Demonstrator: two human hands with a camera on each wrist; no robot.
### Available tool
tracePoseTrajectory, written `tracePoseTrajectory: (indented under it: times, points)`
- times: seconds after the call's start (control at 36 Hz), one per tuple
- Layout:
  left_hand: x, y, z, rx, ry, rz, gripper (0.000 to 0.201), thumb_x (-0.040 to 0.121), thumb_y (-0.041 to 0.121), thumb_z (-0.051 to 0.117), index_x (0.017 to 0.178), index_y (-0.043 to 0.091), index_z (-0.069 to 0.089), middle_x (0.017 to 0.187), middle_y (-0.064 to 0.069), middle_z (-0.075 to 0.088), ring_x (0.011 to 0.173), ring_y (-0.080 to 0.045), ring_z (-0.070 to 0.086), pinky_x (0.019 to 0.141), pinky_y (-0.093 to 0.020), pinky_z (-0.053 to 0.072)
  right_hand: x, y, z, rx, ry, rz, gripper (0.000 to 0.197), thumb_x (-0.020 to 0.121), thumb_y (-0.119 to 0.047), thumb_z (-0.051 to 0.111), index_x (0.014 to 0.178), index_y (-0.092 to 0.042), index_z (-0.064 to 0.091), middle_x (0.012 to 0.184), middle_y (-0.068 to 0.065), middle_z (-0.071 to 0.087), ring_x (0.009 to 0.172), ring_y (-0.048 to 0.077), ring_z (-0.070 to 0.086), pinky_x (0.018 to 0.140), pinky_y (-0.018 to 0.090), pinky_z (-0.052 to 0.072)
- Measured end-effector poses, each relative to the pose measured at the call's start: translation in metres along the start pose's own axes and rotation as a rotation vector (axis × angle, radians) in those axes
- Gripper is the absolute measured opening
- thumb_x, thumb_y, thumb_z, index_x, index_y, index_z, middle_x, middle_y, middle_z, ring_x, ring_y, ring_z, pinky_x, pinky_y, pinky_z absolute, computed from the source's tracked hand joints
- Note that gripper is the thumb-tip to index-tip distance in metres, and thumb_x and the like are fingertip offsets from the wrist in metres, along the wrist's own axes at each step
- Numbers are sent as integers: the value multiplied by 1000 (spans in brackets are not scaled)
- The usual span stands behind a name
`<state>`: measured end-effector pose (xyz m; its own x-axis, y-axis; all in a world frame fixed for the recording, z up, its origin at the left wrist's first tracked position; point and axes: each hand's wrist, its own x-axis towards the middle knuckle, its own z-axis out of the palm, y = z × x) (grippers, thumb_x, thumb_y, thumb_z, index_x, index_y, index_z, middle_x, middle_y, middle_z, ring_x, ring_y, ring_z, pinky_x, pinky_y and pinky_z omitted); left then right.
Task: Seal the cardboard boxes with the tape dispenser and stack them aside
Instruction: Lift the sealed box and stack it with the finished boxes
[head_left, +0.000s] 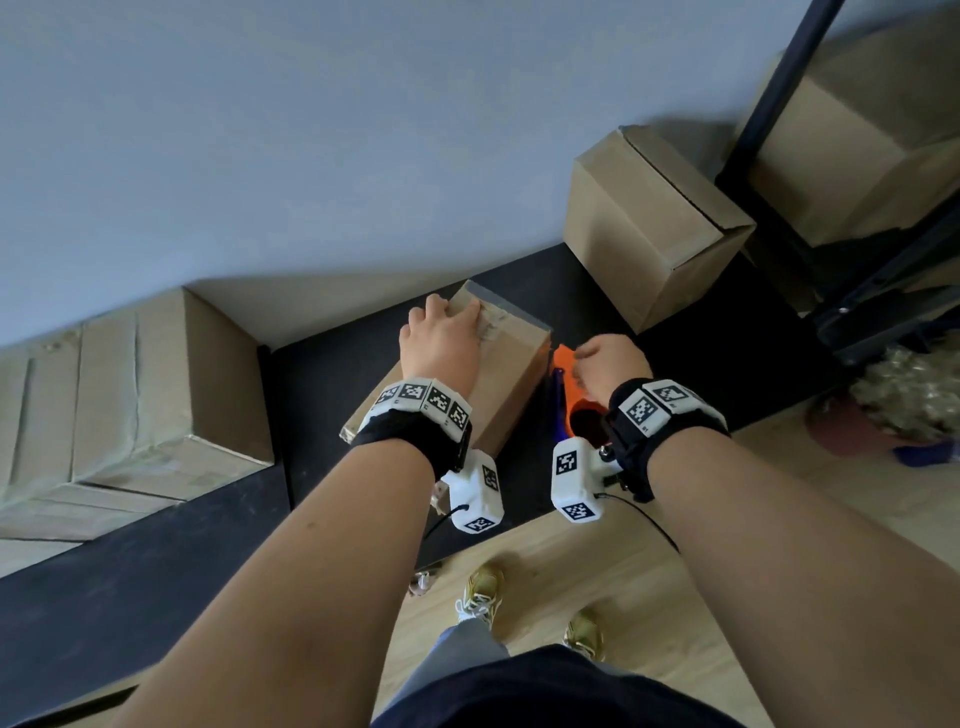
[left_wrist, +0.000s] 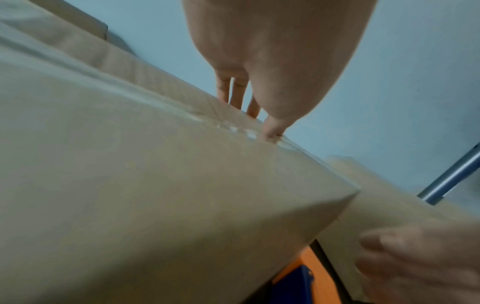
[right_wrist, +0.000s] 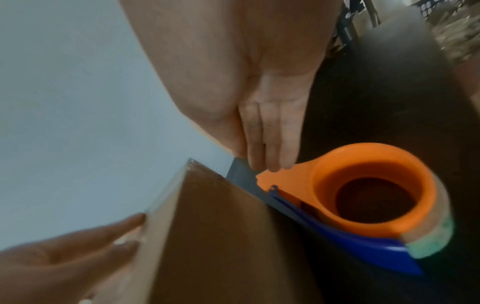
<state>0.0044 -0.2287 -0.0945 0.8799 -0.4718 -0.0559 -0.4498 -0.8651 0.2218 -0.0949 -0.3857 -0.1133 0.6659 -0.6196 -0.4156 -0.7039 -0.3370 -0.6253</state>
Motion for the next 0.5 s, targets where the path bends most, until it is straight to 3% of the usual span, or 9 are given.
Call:
tracePoseTrajectory:
  times: [0.08, 0.14, 0.22, 0.31, 0.42, 0.5]
  points:
    - [-2, 0, -6, -25, 21, -36, 41, 94, 18, 43, 132, 32, 52, 126, -8, 45, 115, -30, 42, 97, -38, 36, 5, -13, -3, 150, 36, -80, 14, 80, -8, 60, 75, -9, 73, 83, 11, 73, 84, 34, 69, 86, 48, 55]
    - [-2, 0, -10, -43, -4, -76, 38, 95, 20, 42, 129, 31, 55, 120, -9, 46, 111, -30, 45, 91, -38, 39, 11, -19, -2, 205, 29, -97, 11, 77, -14, 63, 69, -15, 70, 75, 8, 72, 79, 30, 71, 83, 48, 57]
    - [1, 0, -15, -88, -38, -151, 32, 94, 25, 44, 122, 27, 59, 112, -8, 46, 105, -30, 49, 80, -38, 43, 14, -30, 3, 252, 19, -105, 5, 74, -23, 70, 71, -19, 68, 80, 7, 73, 84, 30, 71, 85, 47, 57]
    - [5, -5, -20, -109, -46, -207, 27, 93, 21, 43, 118, 19, 55, 115, -9, 49, 102, -32, 54, 72, -36, 40, 9, -38, 4, 237, 63, -99, 9, 77, -18, 73, 83, -18, 67, 92, 8, 73, 90, 29, 69, 89, 44, 55]
    - [11, -19, -21, -249, -16, -250, 28, 89, 4, 44, 117, 7, 47, 121, -12, 51, 103, -30, 55, 73, -33, 39, 10, -45, 9, 193, 82, -128, 16, 79, -12, 74, 94, -14, 68, 99, 6, 71, 94, 26, 67, 91, 41, 53]
    - [12, -30, -18, -335, 34, -199, 28, 86, -1, 45, 113, 7, 50, 121, -9, 50, 100, -25, 53, 76, -28, 37, 11, -50, 16, 138, 88, -176, 17, 81, -10, 72, 97, -12, 69, 103, 5, 71, 98, 24, 65, 92, 35, 50]
